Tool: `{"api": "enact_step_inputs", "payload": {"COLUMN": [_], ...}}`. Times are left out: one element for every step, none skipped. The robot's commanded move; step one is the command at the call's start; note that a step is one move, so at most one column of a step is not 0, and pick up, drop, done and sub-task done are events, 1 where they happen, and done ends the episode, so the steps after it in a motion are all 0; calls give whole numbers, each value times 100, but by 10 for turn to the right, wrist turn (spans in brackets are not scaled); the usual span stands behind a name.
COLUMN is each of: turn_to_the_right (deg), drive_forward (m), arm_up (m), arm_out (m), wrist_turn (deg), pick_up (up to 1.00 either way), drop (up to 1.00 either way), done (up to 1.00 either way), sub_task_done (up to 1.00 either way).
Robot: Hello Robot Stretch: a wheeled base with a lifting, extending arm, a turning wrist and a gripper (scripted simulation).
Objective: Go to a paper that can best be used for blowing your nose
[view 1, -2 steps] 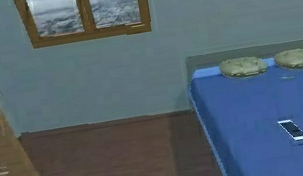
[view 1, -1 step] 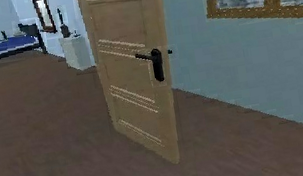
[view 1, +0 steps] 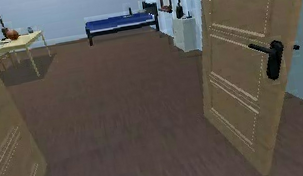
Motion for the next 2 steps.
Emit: {"api": "enact_step_inputs", "payload": {"turn_to_the_right": [0,-450], "drive_forward": [20,0], "arm_up": [0,0], "arm_out": [0,0], "wrist_turn": [0,0], "pick_up": [0,0], "drop": [0,0], "done": [0,0], "sub_task_done": [0,0]}}
